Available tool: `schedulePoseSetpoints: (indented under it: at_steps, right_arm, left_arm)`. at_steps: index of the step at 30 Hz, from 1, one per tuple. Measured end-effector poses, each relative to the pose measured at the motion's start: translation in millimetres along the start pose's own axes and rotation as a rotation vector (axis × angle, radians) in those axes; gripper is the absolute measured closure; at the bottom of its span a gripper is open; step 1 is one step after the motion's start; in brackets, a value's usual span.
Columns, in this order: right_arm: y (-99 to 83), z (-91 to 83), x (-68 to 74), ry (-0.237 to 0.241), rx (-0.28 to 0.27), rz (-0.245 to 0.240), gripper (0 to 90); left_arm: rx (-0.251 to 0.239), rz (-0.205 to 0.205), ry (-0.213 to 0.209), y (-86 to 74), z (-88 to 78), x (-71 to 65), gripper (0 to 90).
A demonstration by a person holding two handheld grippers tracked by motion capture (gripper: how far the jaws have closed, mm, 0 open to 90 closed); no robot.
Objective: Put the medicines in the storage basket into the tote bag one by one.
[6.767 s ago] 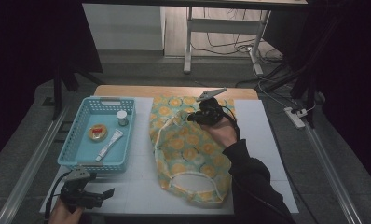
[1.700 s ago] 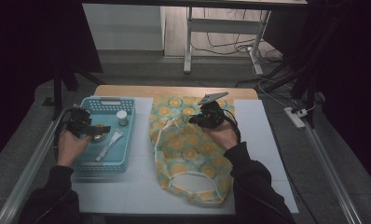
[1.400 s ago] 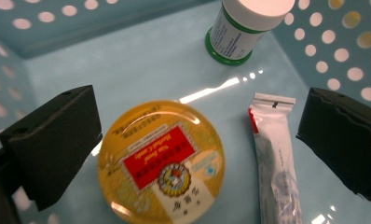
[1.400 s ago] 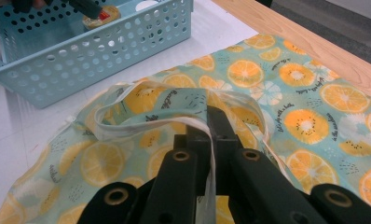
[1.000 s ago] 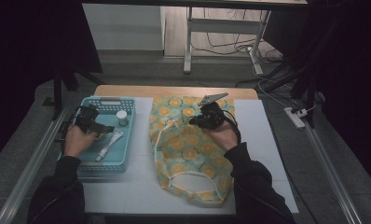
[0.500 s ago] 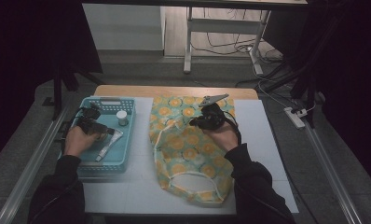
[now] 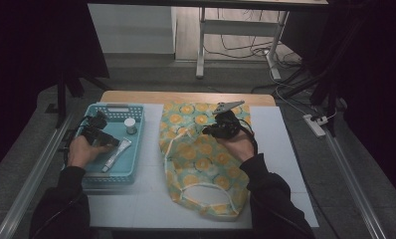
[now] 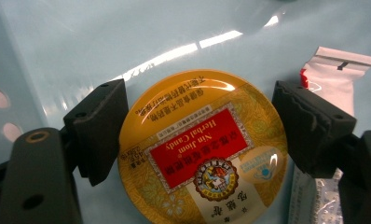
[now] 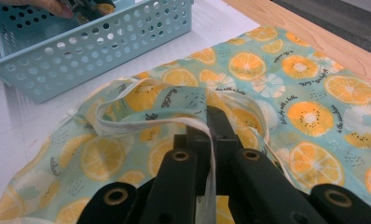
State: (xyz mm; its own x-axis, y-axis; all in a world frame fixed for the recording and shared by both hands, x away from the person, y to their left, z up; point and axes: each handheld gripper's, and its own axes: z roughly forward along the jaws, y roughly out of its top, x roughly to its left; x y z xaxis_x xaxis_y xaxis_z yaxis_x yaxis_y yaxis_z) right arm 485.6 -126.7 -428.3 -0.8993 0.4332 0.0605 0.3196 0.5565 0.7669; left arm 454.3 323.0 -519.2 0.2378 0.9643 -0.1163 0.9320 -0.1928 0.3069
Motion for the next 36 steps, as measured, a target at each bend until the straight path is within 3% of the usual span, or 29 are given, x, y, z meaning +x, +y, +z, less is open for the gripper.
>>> schedulePoseSetpoints:
  at_steps: [12, 23, 36]
  right_arm:
    - [-1.4, -1.1, -1.3, -0.005, -0.005, 0.002, 89.3]
    - [-1.3, -0.6, -1.5, -0.007, -0.011, 0.006, 89.3]
    - [-1.3, -1.5, -2.7, -0.009, -0.014, 0.009, 89.3]
  left_arm:
    - [-0.065, -0.023, -0.041, -2.3, -9.6, 4.0, 22.7]
    - [-0.158, 0.023, -0.069, -4.4, -31.1, -1.4, 23.0]
    - [-0.248, 0.092, -0.13, -6.2, -56.2, -23.6, 23.1]
